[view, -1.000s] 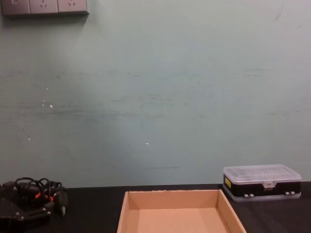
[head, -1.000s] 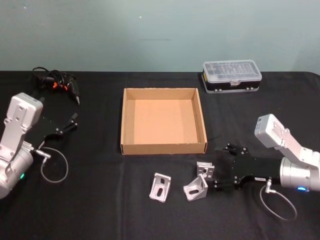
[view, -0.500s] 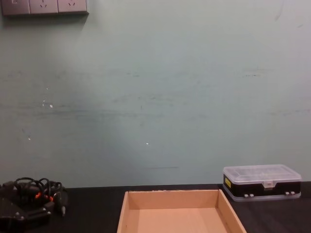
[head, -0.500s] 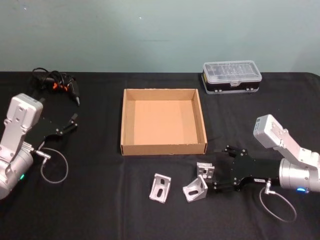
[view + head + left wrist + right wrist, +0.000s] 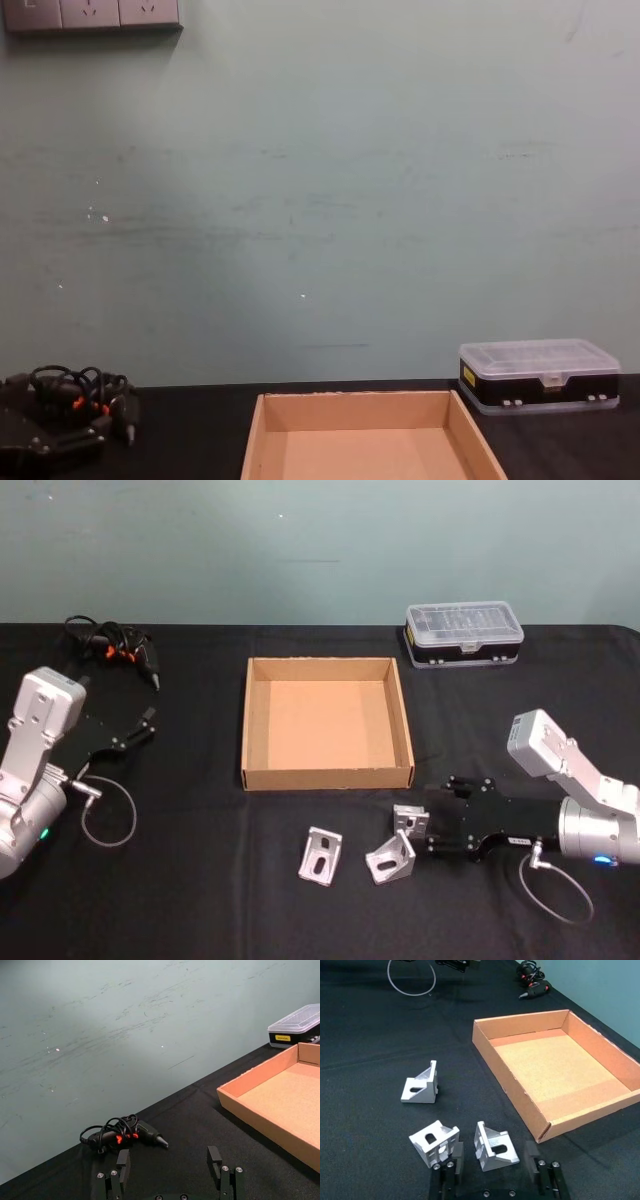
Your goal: Use one hand to pick up the angle iron from the table and place it into the box.
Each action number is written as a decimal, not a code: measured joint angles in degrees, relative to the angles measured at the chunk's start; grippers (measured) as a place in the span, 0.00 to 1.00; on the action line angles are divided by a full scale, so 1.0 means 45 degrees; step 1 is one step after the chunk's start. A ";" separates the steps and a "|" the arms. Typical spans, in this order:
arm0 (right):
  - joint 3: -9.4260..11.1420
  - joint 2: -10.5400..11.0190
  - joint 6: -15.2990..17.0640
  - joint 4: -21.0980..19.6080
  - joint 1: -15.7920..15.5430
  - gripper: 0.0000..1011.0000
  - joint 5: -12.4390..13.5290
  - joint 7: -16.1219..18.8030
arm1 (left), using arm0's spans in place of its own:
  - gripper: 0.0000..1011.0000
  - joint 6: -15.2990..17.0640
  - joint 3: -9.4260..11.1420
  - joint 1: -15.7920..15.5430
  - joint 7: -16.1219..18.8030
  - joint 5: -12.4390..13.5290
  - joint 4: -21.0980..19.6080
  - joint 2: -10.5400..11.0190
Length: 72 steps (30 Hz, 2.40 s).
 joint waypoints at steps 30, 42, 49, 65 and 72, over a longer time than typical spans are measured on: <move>0.0011 0.0006 -0.0028 -0.0010 -0.0006 0.08 -0.0003 -0.0002 | 1.00 0.0000 0.0000 -0.0001 0.0000 0.0000 -0.0001 0.0000; 0.0556 0.0461 -0.0074 -0.1222 -0.0664 0.08 0.0419 -0.0419 | 1.00 0.0000 0.0000 0.0000 0.0000 0.0000 -0.0001 0.0000; 0.1201 0.0896 0.0181 -0.2596 -0.1136 0.08 0.0860 -0.0908 | 1.00 0.0000 0.0000 0.0000 0.0000 0.0000 -0.0001 0.0000; 0.0721 -0.0599 0.1566 -0.1942 0.0884 0.08 0.0331 -0.1463 | 1.00 0.0000 0.0000 0.0000 0.0000 0.0000 -0.0001 0.0000; 0.0229 -0.1727 0.2087 -0.0344 0.2077 0.08 -0.0073 -0.1795 | 1.00 0.0000 -0.0001 0.0000 0.0000 0.0000 0.0000 0.0000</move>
